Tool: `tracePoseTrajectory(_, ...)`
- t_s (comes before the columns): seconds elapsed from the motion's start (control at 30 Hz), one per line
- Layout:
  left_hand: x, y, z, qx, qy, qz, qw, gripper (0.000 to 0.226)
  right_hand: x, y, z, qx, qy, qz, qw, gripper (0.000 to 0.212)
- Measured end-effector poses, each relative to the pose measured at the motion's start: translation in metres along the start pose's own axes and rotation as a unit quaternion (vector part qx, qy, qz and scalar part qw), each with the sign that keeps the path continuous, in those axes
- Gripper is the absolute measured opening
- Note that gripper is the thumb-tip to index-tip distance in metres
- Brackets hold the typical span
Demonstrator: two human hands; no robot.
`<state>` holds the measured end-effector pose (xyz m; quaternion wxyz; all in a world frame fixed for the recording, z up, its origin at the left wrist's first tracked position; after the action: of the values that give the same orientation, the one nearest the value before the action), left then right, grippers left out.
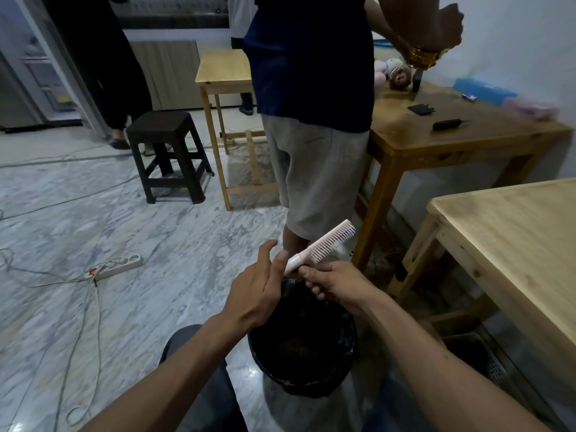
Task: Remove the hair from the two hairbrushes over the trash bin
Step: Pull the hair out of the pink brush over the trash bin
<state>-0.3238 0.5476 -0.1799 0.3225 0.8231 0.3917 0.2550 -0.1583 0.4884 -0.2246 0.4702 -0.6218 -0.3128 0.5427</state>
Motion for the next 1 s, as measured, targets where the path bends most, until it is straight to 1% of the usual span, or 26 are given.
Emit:
tracePoseTrajectory(0.07,0.005,-0.002,0.001,0.014,0.0,-0.011,1.0,0.06,-0.002,0.0,-0.009,-0.006,0.025,-0.007,1.0,0.015)
tracePoseTrajectory(0.13,0.009,-0.007,0.002,0.024,0.007,-0.026,0.999,0.049,-0.004,-0.001,-0.018,0.002,0.046,-0.014,0.999,0.01)
tracePoseTrajectory(0.17,0.01,-0.011,0.003,0.026,0.013,-0.032,0.999,0.044,-0.005,-0.002,-0.022,0.007,0.047,-0.012,0.999,0.009)
tracePoseTrajectory(0.2,0.011,-0.014,0.004,0.028,0.016,-0.032,0.999,0.039,-0.004,-0.001,-0.024,0.014,0.042,-0.006,0.999,0.012)
tracePoseTrajectory(0.27,0.011,-0.016,0.008,0.044,0.014,-0.016,0.999,0.032,-0.006,-0.002,-0.023,0.044,0.019,0.023,0.999,0.016)
tracePoseTrajectory(0.33,0.009,-0.016,0.013,0.053,0.001,0.002,0.999,0.029,-0.006,-0.003,-0.019,0.059,0.005,0.038,0.998,0.021)
tracePoseTrajectory(0.4,0.008,-0.015,0.016,0.051,-0.02,0.012,0.998,0.022,-0.004,-0.006,-0.016,0.052,0.021,0.013,0.998,0.026)
tracePoseTrajectory(0.47,0.008,-0.018,0.02,0.071,-0.055,0.013,0.996,0.012,-0.001,-0.008,-0.014,0.06,0.048,-0.025,0.997,0.02)
tracePoseTrajectory(0.53,0.008,-0.024,0.02,0.108,-0.094,-0.002,0.99,0.013,0.001,-0.01,-0.015,0.061,0.071,-0.046,0.995,0.019)
tracePoseTrajectory(0.6,0.008,-0.035,0.016,0.168,-0.135,-0.053,0.975,0.016,0.002,-0.012,-0.019,0.066,0.086,-0.06,0.992,0.025)
tracePoseTrajectory(0.67,0.005,-0.049,0.011,0.257,-0.204,-0.122,0.937,0.025,0.003,-0.013,-0.022,0.07,0.1,-0.063,0.99,0.033)
tracePoseTrajectory(0.7,0.002,-0.055,0.009,0.287,-0.244,-0.151,0.914,0.032,0.002,-0.013,-0.024,0.075,0.106,-0.063,0.989,0.033)
tracePoseTrajectory(0.73,0.0,-0.059,0.008,0.294,-0.275,-0.173,0.899,0.044,0.002,-0.013,-0.025,0.079,0.112,-0.063,0.989,0.032)
tracePoseTrajectory(0.77,0.0,-0.063,0.007,0.28,-0.297,-0.187,0.894,0.063,0.001,-0.013,-0.025,0.083,0.115,-0.06,0.988,0.028)
tracePoseTrajectory(0.83,0.004,-0.06,0.004,0.204,-0.311,-0.197,0.907,0.106,0.0,-0.011,-0.023,0.084,0.114,-0.054,0.988,0.02)
tracePoseTrajectory(0.87,0.007,-0.053,0.003,0.145,-0.308,-0.198,0.919,0.12,0.001,-0.01,-0.021,0.08,0.111,-0.053,0.989,0.018)
tracePoseTrajectory(0.9,0.01,-0.045,0.002,0.086,-0.299,-0.195,0.93,0.126,0.0,-0.01,-0.019,0.076,0.108,-0.052,0.99,0.017)
tracePoseTrajectory(0.93,0.013,-0.037,0.001,0.038,-0.283,-0.184,0.941,0.121,0.001,-0.01,-0.016,0.072,0.105,-0.051,0.991,0.016)
tracePoseTrajectory(0.97,0.016,-0.031,0.002,0.0,-0.268,-0.164,0.949,0.107,0.002,-0.009,-0.013,0.07,0.101,-0.049,0.991,0.015)
tracePoseTrajectory(1.0,0.018,-0.025,0.005,-0.022,-0.262,-0.138,0.955,0.082,0.003,-0.009,-0.01,0.07,0.095,-0.049,0.992,0.013)
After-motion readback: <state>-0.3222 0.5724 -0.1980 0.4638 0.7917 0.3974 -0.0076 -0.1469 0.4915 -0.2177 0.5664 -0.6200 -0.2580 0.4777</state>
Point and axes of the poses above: each hand's wrist, its own x-axis towards the middle knuckle, its own z-axis out of the palm, y = z × x, the point moved 4 cm from there along x, towards the middle knuckle, and after that the axes turned 3 degrees about -x, right-handed, at the moved point
